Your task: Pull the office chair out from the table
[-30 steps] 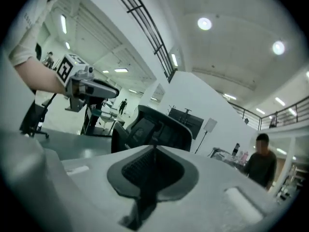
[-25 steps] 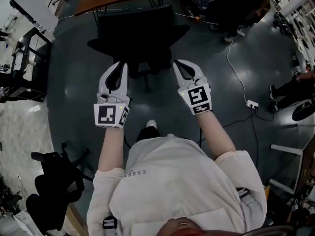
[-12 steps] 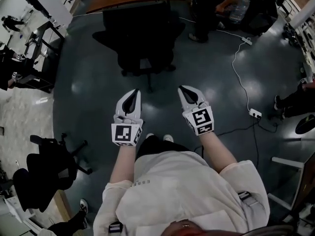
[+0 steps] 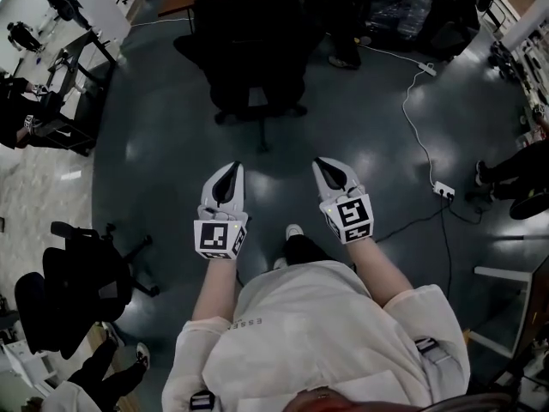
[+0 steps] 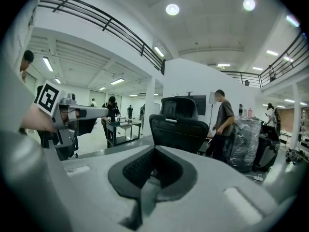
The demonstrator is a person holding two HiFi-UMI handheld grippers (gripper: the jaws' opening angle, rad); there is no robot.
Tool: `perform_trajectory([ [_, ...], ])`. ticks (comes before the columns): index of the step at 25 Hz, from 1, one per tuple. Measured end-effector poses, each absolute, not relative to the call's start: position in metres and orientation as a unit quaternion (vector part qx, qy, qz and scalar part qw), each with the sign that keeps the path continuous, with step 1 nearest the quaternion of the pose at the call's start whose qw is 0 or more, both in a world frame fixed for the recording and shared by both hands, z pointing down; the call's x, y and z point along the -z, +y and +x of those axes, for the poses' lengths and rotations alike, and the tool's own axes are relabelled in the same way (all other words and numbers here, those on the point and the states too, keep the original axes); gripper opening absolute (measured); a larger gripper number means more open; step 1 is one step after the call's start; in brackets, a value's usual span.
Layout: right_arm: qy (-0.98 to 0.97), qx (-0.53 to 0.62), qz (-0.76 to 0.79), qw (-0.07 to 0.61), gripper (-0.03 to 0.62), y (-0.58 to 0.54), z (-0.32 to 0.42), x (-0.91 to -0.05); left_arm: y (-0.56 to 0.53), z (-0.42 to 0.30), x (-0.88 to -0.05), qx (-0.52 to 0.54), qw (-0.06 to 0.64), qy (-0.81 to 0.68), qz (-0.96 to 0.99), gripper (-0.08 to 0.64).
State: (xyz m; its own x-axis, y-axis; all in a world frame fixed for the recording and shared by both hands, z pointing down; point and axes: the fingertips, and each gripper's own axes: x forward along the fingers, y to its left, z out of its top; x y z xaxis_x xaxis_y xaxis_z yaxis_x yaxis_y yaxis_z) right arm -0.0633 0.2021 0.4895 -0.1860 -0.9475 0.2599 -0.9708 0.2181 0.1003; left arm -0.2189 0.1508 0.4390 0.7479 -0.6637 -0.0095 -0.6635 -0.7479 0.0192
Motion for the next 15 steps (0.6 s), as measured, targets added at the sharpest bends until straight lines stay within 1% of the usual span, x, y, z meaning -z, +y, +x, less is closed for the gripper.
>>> perform_trajectory([
  [4,-0.762,-0.027,0.636,0.122,-0.008,0.231,-0.086,-0.485,0.181,-0.238,-0.438,0.011,-0.001,-0.345,0.938,0.018],
  [8,-0.762,-0.037,0.638,0.109,-0.008,0.251,-0.106,-0.487,0.202,-0.256,-0.437,0.012,-0.012,-0.343,0.939,0.018],
  [15,-0.761,-0.04,0.639,0.107,-0.008,0.274,-0.12,-0.487,0.219,-0.263,-0.432,0.018,-0.018,-0.332,0.943,0.018],
])
